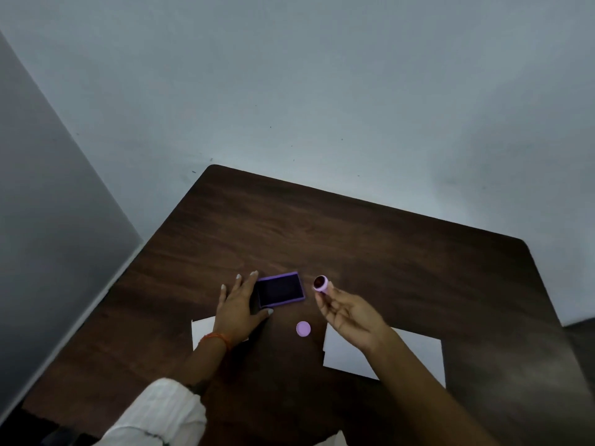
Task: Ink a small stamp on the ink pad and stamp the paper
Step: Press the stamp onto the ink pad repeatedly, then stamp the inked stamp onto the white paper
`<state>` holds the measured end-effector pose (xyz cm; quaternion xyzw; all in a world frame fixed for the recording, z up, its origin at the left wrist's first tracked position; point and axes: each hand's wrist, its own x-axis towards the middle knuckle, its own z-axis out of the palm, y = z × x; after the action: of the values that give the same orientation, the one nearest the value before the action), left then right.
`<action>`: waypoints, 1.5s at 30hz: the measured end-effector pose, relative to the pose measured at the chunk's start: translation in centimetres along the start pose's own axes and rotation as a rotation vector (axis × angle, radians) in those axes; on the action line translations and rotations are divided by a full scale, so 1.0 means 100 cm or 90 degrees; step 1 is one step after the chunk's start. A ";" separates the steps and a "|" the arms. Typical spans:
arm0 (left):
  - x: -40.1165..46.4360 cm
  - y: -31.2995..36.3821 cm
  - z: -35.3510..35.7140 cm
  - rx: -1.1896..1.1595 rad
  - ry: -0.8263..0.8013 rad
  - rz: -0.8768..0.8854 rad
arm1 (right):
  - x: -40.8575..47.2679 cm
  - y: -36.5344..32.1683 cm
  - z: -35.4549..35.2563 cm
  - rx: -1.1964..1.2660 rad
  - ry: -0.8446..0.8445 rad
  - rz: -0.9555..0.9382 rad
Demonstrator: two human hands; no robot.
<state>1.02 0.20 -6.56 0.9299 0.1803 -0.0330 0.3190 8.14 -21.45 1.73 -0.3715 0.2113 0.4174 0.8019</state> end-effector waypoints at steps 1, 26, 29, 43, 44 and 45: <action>0.000 0.000 0.000 0.001 0.000 -0.001 | -0.007 0.001 -0.004 0.016 -0.007 -0.005; -0.008 0.092 0.065 0.187 -0.185 0.249 | -0.060 -0.025 -0.080 -0.117 0.231 -0.216; -0.009 0.092 0.067 0.203 -0.181 0.251 | -0.047 -0.015 -0.078 -0.297 0.358 -0.272; -0.019 0.098 0.082 0.204 -0.099 0.242 | -0.013 0.016 -0.077 -0.795 0.426 -0.479; -0.018 0.097 0.082 0.208 -0.100 0.244 | -0.011 0.017 -0.078 -0.810 0.432 -0.476; -0.018 0.096 0.081 0.214 -0.102 0.247 | -0.009 0.017 -0.078 -0.824 0.442 -0.467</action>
<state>3.19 -12.30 -7.14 0.9814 -0.0352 -0.0743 0.1737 6.01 -27.33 -3.33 -0.9140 0.0301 0.0296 0.4036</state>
